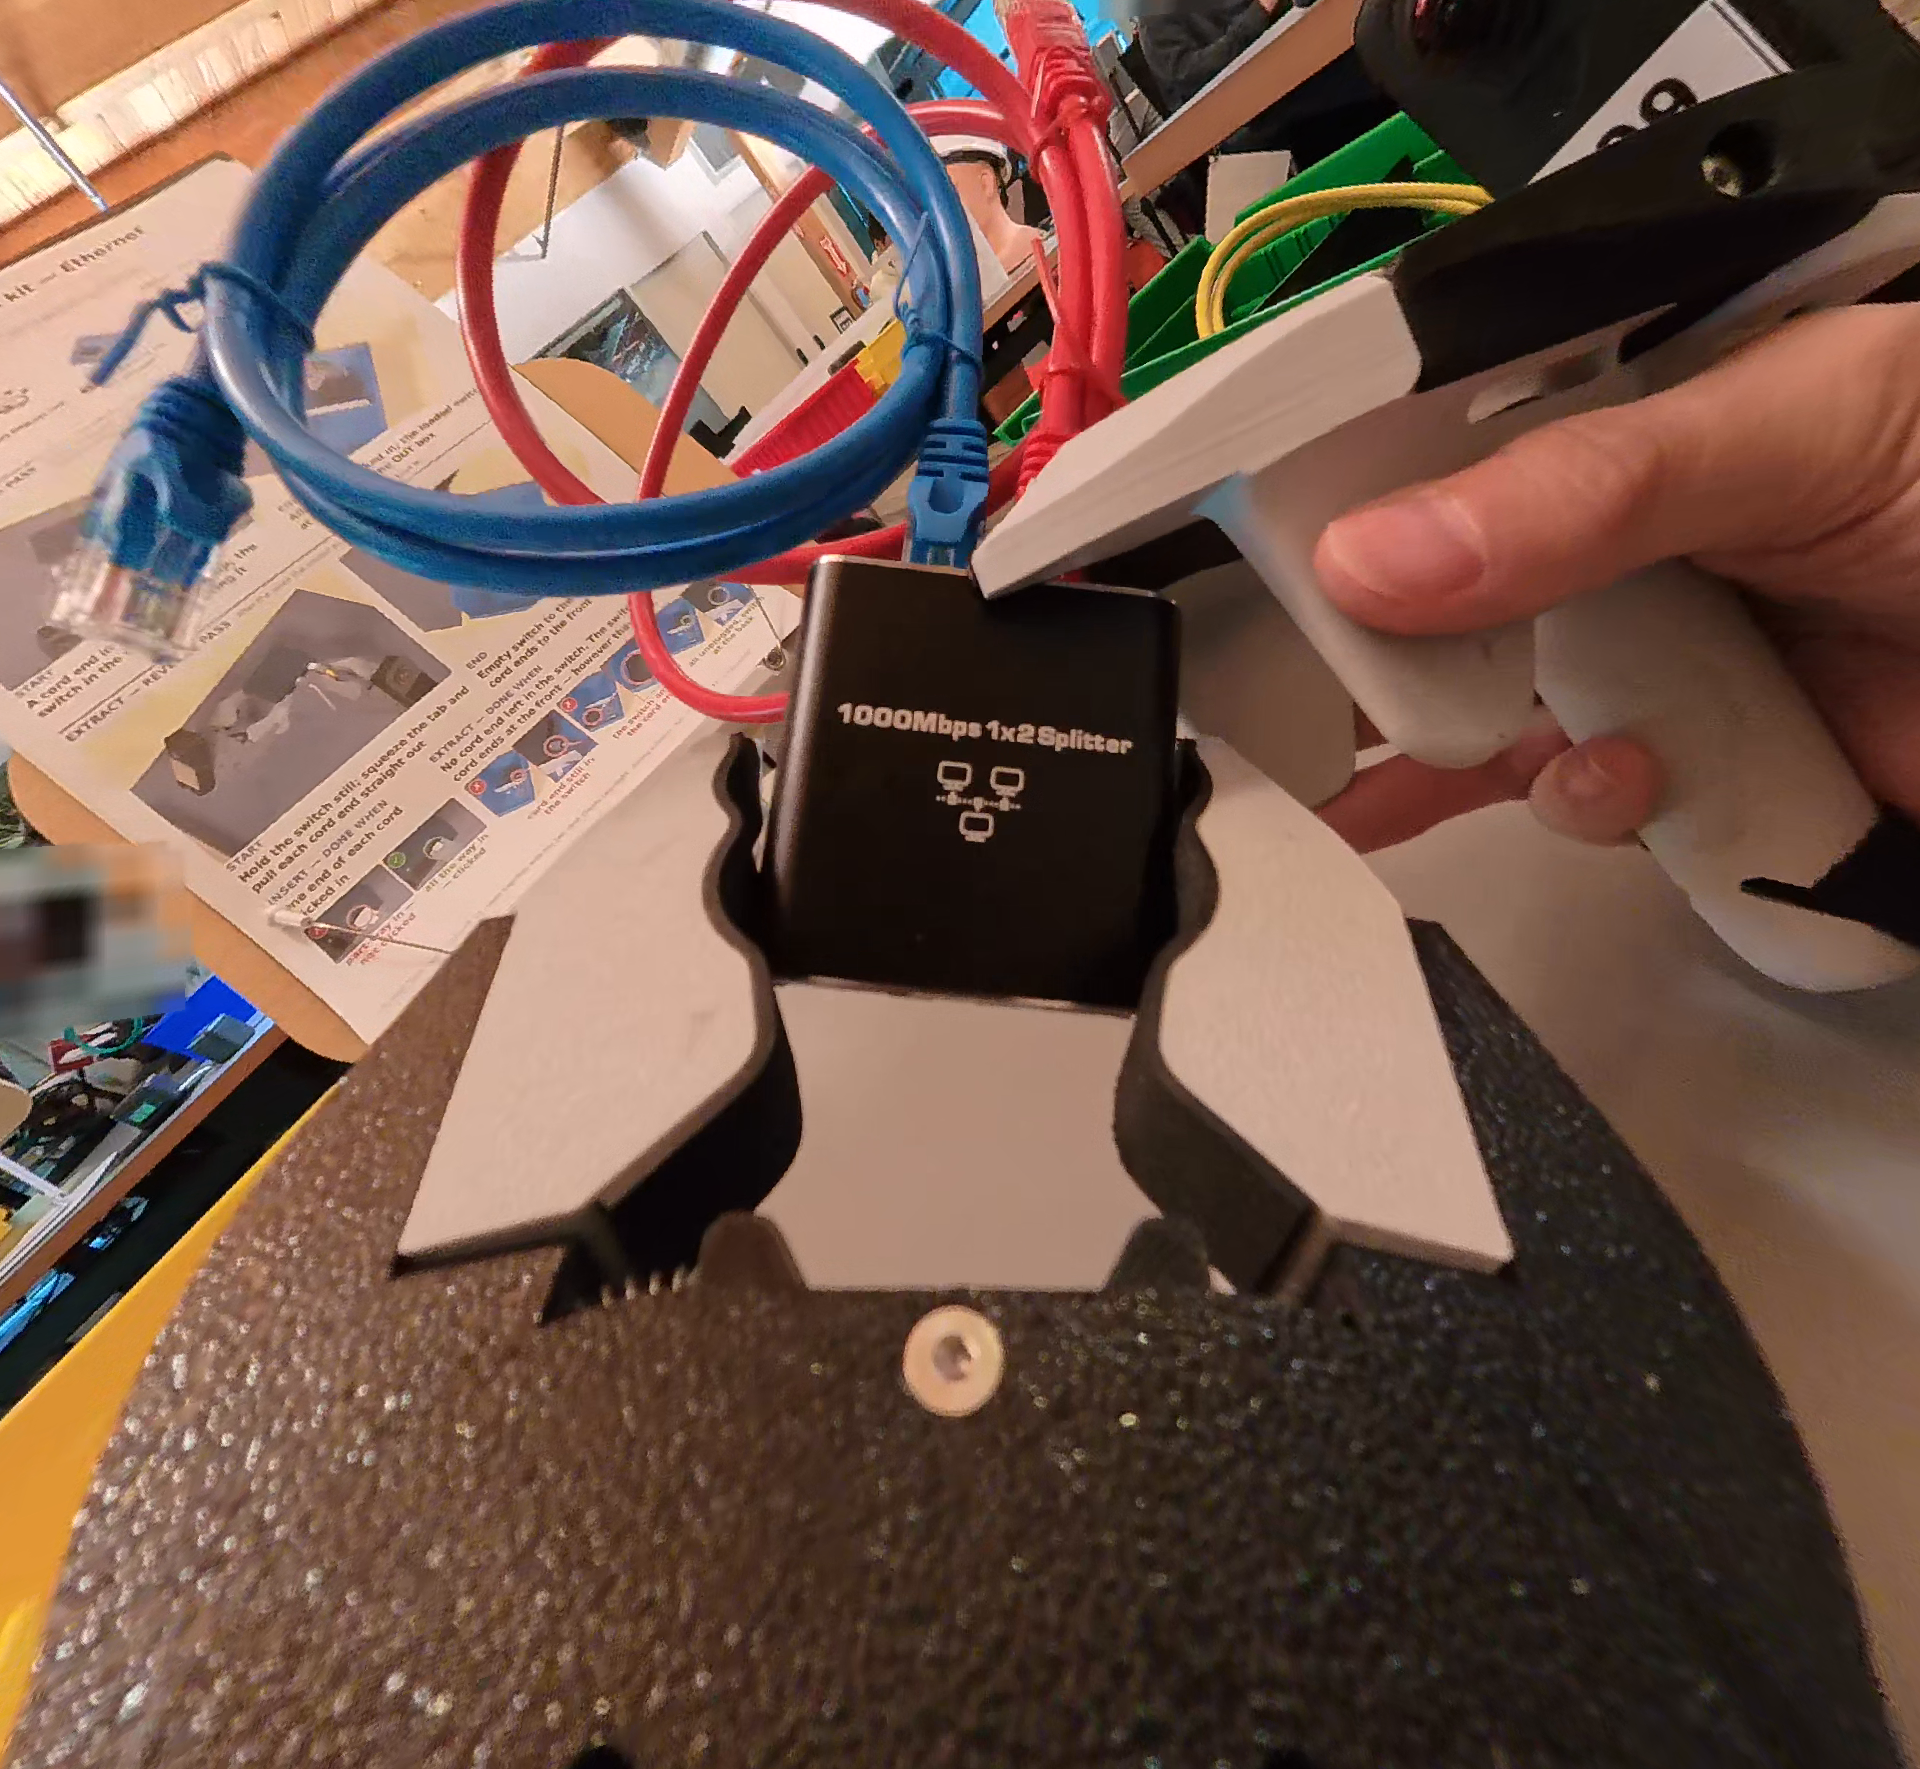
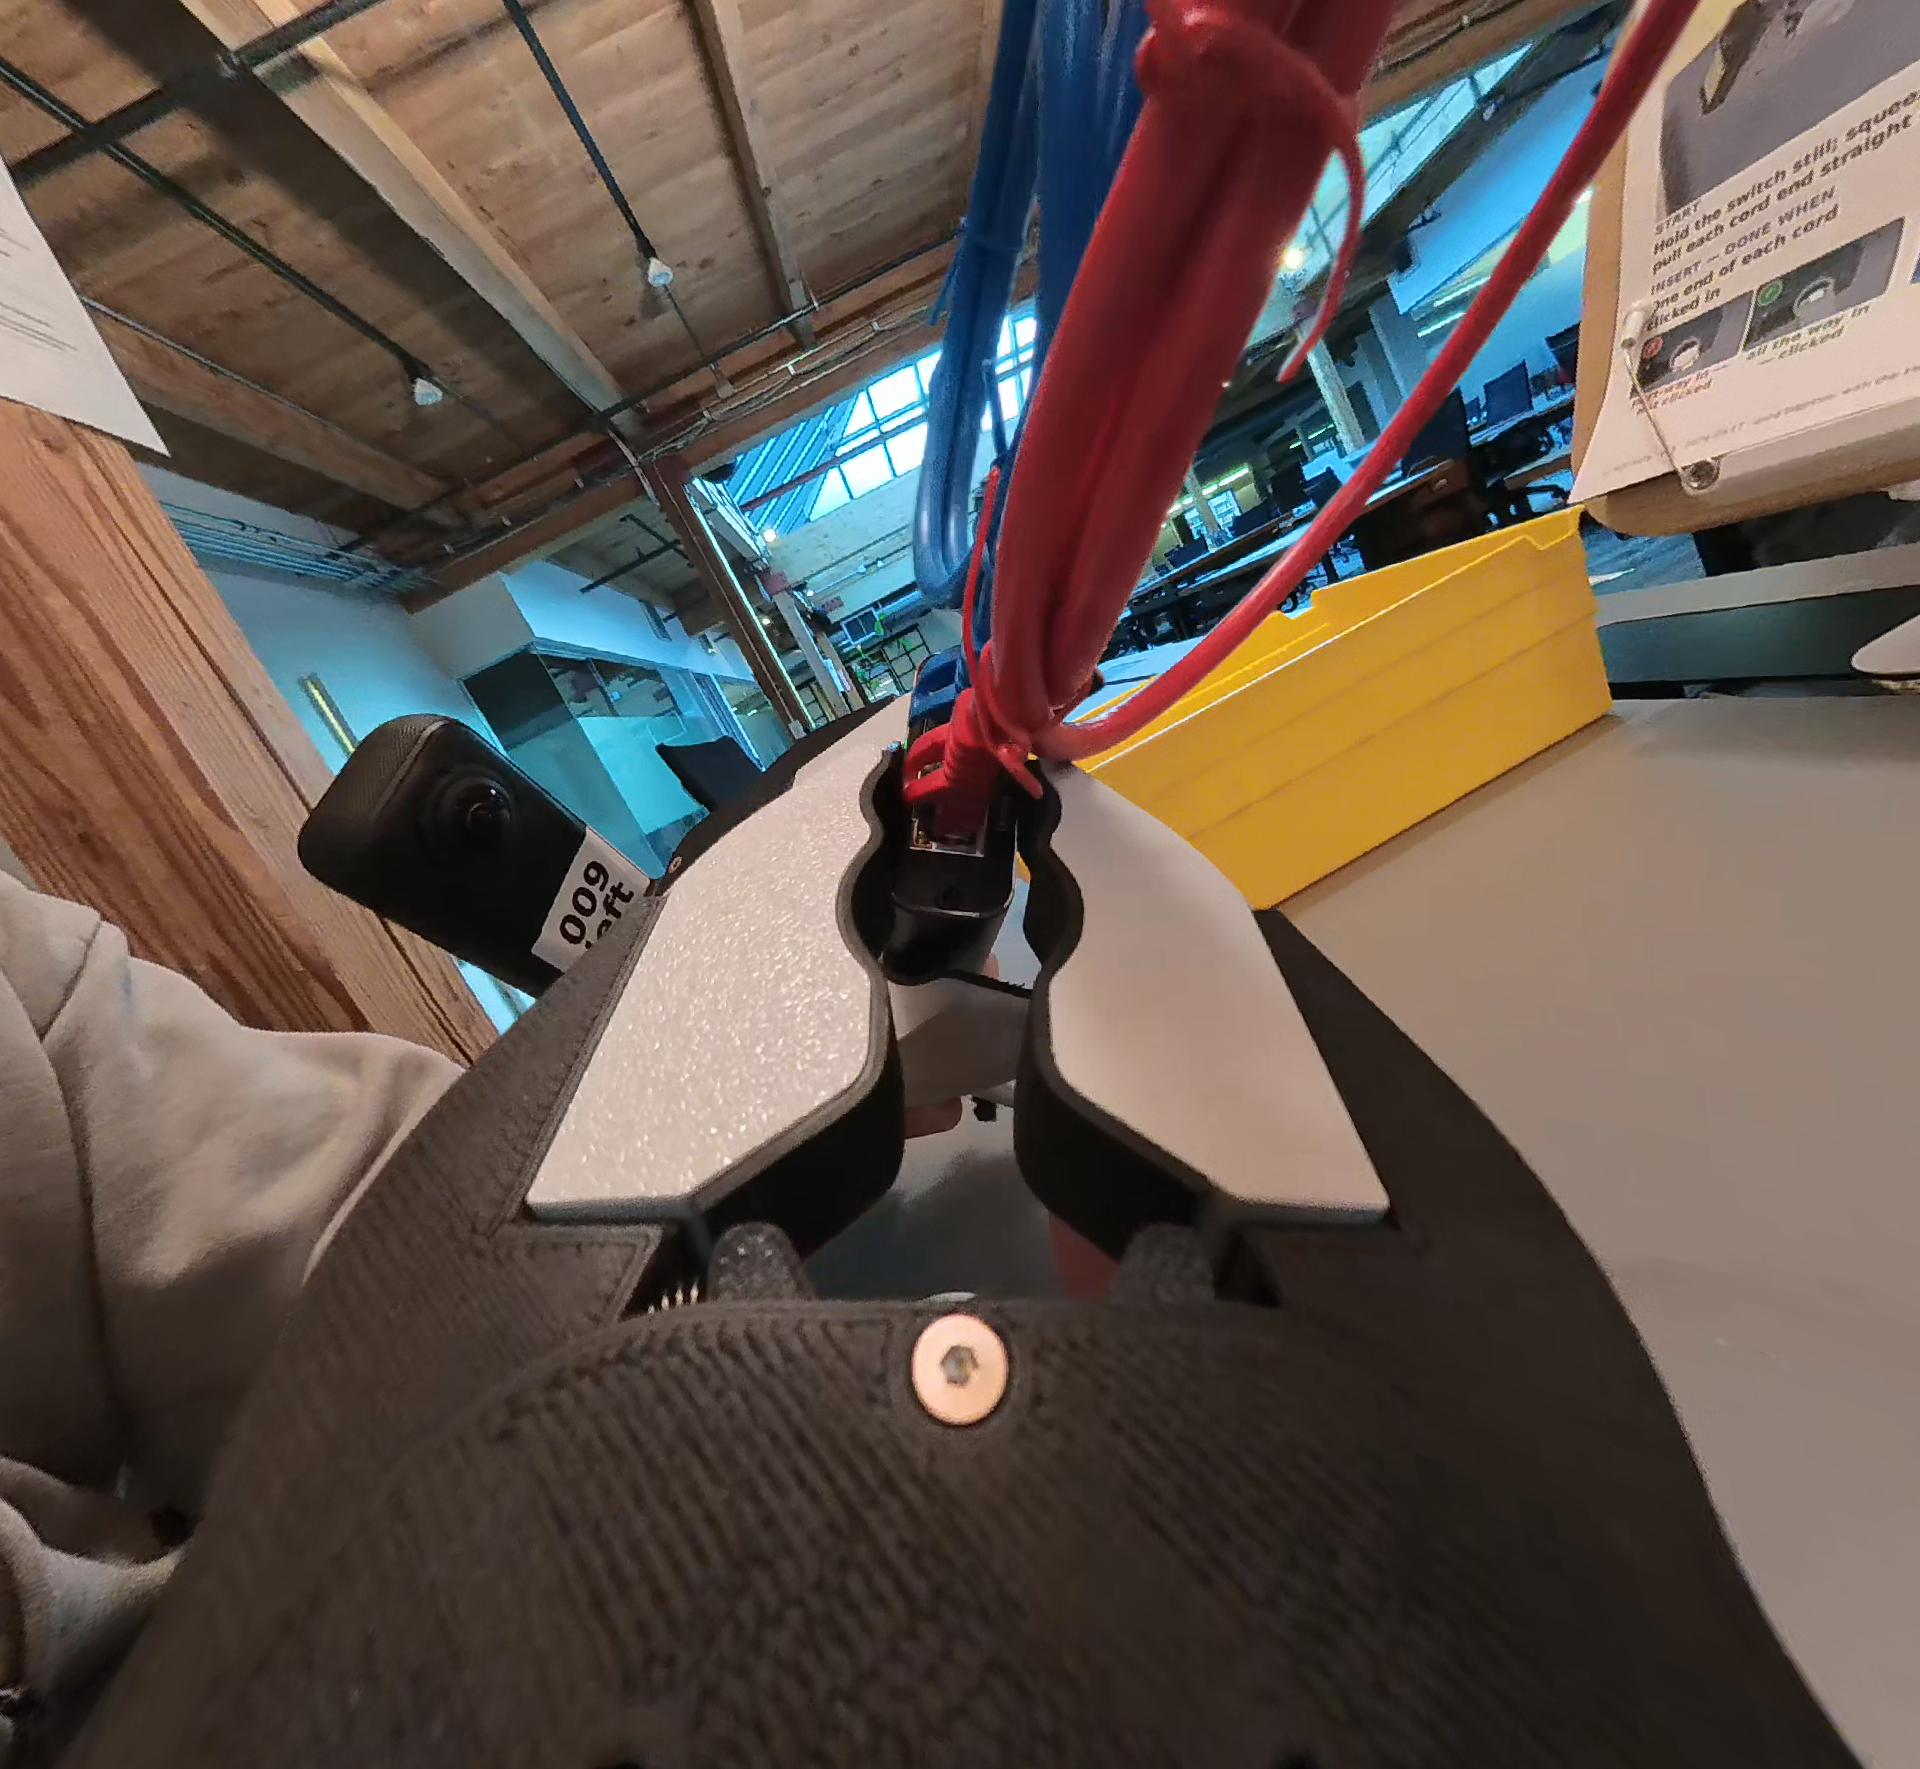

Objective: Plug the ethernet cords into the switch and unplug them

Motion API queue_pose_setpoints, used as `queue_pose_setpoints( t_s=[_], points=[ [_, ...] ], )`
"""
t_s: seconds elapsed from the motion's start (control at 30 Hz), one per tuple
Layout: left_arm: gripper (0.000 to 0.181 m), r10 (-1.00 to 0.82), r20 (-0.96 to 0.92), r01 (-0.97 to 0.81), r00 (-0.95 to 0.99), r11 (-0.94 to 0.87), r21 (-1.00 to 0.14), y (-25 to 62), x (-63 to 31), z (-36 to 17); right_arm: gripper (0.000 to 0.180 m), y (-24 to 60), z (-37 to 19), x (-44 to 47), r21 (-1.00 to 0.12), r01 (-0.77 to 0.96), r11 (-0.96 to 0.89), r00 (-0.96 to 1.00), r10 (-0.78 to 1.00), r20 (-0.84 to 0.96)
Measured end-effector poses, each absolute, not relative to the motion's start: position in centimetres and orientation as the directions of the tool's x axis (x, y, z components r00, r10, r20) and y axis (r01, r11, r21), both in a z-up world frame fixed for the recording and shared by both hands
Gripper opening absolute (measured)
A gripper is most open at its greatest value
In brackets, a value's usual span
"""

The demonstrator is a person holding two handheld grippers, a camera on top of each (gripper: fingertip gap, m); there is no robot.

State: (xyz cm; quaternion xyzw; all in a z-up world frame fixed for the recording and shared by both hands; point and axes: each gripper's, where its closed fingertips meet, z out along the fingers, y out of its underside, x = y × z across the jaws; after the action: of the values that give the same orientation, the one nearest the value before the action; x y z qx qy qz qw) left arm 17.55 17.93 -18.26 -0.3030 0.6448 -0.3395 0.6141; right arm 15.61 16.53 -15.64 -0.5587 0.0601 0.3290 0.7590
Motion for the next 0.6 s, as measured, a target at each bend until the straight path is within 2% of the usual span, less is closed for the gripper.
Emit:
queue_pose_setpoints(
  t_s=[0.3,0.43,0.6],
  points=[
    [0.075,-0.804,-0.592,0.021,-0.060,0.592,-0.806,18.17,17.68,-18.52,0.021,16.62,-15.73,15.61,-0.802,-0.577,0.151,0.766,0.441,-0.468],
    [0.075,-0.813,-0.580,0.028,-0.055,0.580,-0.814,18.33,17.48,-18.24,0.021,16.80,-15.45,15.46,-0.761,-0.640,0.109,0.709,0.465,-0.530],
    [0.075,-0.831,-0.553,0.017,-0.062,0.553,-0.833,18.78,17.52,-18.41,0.021,17.38,-15.62,15.54,-0.763,-0.640,0.087,0.717,0.425,-0.552]
  ],
)
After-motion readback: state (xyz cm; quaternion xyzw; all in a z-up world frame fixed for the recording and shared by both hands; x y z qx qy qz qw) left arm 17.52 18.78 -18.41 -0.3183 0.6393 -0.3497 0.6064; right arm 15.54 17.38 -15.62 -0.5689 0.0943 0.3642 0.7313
